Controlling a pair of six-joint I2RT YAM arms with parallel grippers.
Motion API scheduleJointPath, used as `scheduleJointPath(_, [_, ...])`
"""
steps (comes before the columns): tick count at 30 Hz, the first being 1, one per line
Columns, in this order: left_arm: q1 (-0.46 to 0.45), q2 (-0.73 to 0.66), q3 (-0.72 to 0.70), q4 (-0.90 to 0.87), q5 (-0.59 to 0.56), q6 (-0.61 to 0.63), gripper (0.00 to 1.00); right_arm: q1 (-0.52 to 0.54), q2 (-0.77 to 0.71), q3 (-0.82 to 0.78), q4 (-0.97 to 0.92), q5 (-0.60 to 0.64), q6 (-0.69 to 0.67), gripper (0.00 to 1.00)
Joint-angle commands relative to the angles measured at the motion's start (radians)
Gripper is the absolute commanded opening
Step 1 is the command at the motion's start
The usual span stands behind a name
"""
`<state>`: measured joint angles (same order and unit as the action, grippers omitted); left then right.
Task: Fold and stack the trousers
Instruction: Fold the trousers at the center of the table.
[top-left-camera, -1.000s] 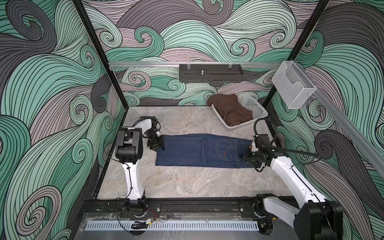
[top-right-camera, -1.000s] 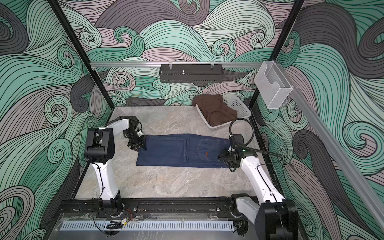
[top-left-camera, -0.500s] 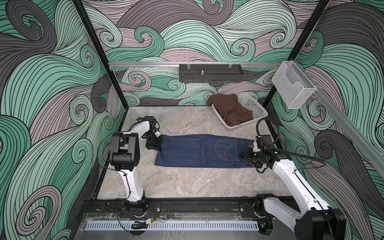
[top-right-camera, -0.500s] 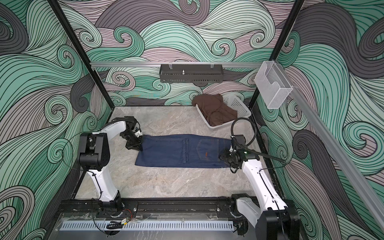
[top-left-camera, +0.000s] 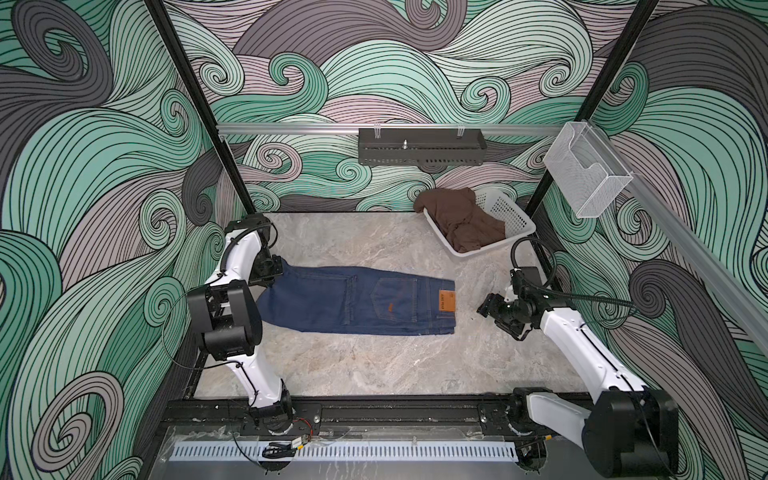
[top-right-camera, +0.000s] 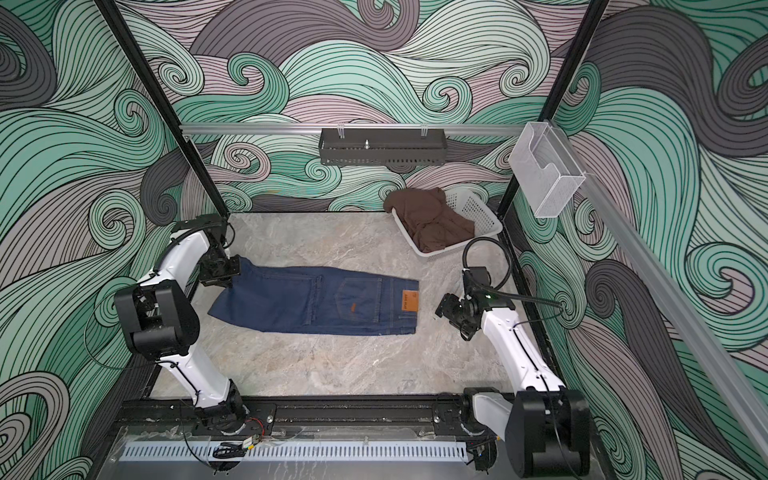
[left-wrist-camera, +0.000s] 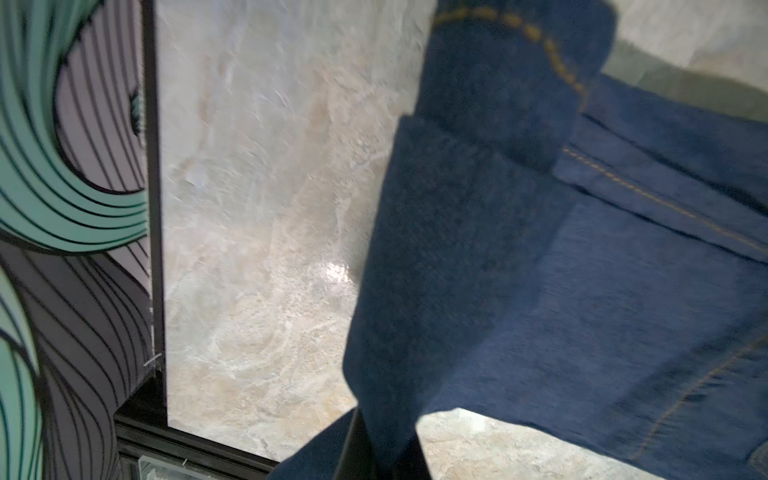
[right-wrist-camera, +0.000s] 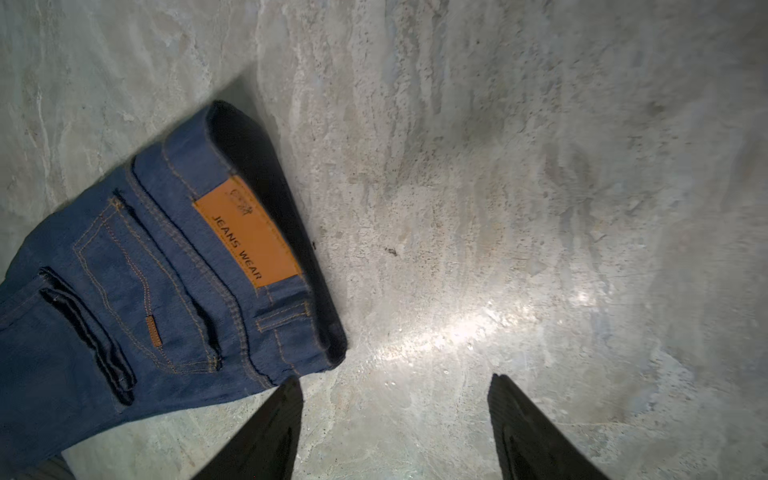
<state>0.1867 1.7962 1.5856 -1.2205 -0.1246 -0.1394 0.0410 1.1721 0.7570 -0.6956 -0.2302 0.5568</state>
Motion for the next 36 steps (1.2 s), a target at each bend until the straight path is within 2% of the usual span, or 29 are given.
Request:
scheduleJointPath(1, [-0.009,-0.016,0.033,-0.084,0.057,-0.012,0.0,0.008,0.024,-0.014,0.146,-0.139,0.01,0.72])
scheduleJointPath(7, [-0.017,-0.115,-0.043,-0.034,0.382,-0.025,0.0,0.078,0.081,-0.05,0.276,-0.196,0.046,0.7])
scheduleJointPath(13, [-0.095,-0.215,-0.097,0.011,0.516,-0.109,0.0,0.144,0.171,-0.113,0.419,-0.2,0.116,0.67])
scheduleJointPath(16, [-0.137,-0.282,-0.144,0.072,0.573,-0.17,0.0,0.16,0.219,-0.149,0.511,-0.213,0.148,0.61])
scheduleJointPath(23, [-0.256,-0.32,-0.158,0.109,0.611,-0.274,0.0,0.189,0.32,-0.191,0.661,-0.264,0.198,0.37])
scheduleJointPath(29, [-0.395,-0.297,-0.184,0.179,0.607,-0.356,0.0,0.198,0.392,-0.19,0.73,-0.289,0.204,0.34])
scheduleJointPath(36, [-0.538,-0.245,-0.155,0.268,0.586,-0.45,0.0,0.22,0.446,-0.184,0.765,-0.311,0.196,0.15])
